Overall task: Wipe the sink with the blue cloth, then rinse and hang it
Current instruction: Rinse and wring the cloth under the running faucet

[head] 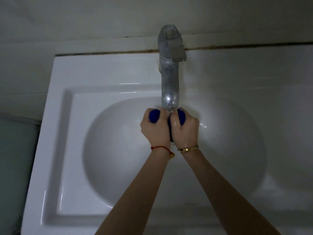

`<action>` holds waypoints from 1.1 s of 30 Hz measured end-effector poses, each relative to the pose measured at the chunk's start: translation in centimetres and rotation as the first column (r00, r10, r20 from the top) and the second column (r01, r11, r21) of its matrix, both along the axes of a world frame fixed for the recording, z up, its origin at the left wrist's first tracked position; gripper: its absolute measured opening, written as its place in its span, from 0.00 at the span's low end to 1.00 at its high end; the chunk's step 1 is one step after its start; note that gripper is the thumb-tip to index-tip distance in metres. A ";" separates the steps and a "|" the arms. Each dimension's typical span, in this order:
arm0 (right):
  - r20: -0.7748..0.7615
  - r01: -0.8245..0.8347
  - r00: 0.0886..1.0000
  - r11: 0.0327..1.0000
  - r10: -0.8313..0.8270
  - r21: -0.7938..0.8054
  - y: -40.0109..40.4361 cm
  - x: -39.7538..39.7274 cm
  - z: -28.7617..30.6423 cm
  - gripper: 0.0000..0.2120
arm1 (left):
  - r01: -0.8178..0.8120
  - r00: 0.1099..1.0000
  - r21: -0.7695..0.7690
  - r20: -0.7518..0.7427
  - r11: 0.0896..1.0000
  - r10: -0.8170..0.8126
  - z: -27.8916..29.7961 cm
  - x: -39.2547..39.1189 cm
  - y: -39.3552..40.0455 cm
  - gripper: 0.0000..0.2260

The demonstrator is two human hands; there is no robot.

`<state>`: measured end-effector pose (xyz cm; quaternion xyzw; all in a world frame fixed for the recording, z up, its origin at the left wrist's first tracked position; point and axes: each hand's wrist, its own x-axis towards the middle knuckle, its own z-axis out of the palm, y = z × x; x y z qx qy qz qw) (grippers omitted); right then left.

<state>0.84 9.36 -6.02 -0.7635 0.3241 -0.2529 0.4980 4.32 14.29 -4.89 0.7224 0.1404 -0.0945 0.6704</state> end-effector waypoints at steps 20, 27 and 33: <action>-0.298 0.236 0.948 0.869 -0.108 0.434 1.2 0.8 1.2 0.16 | 0.186 0.973 -0.109 0.162 0.977 -0.167 0.3 -0.2 0.5 0.07; -0.232 0.216 0.961 0.936 -0.152 0.279 1.1 1.4 0.1 0.21 | 0.032 0.994 -0.150 0.103 0.988 -0.016 -0.5 0.5 -0.1 0.16; -0.063 0.122 0.992 0.963 -0.110 0.242 1.1 0.8 0.3 0.18 | 0.071 0.988 -0.098 0.142 0.993 -0.057 0.0 1.1 -0.3 0.21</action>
